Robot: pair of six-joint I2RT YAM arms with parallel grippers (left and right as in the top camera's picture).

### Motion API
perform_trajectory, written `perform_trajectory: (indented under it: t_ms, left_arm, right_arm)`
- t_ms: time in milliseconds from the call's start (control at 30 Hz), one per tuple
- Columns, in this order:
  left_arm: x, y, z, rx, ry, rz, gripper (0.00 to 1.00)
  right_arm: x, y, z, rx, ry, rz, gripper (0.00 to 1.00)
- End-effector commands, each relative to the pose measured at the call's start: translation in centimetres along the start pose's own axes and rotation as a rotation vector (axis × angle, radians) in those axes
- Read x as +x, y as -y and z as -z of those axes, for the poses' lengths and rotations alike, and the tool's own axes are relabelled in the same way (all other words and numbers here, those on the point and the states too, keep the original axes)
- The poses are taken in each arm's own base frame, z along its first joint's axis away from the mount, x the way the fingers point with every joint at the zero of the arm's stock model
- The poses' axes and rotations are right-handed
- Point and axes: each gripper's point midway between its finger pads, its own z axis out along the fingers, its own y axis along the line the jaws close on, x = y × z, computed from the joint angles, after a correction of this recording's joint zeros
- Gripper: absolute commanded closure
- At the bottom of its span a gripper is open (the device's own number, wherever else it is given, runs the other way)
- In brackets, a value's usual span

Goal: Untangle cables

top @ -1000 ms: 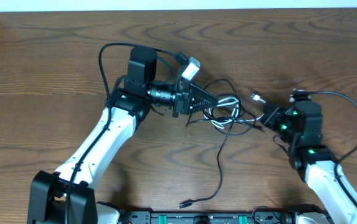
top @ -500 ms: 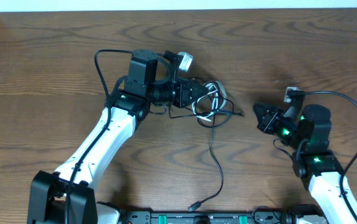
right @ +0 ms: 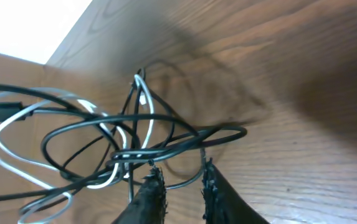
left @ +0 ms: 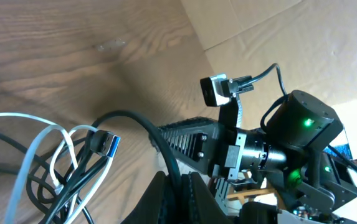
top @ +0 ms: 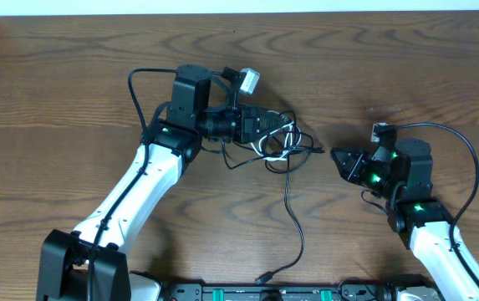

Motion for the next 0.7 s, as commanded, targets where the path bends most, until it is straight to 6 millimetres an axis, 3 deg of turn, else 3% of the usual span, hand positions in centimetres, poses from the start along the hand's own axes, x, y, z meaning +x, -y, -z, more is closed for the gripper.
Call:
perform_trajectory:
  t_ms: [0,200,433,567,667]
  left_arm:
    - [-0.2,1.1,0.4,0.035,-0.001,0.008,0.92]
    - [-0.6,0.4,0.4,-0.004,0.021,0.068,0.92]
    - [-2.2,-2.4,0.7,-0.146,0.142,0.348,0.92]
    - [-2.4,-2.9,0.8,-0.164,0.172,0.451,0.92]
    - [-2.5,-2.9,0.8,-0.164,0.176,0.476,0.92]
  right_arm:
    - [0.8,-1.2,0.0,-0.064,-0.048,0.019,0.79]
    - [1.7,-2.5,0.2,-0.138,-0.102,0.019,0.72]
    - [3.1,-4.0,0.2,-0.201,-0.161,0.036,0.70]
    - [4.1,-5.2,0.0,-0.236,-0.190,0.072,0.59]
    - [4.7,-6.3,-0.1,-0.262,-0.215,0.028,0.60]
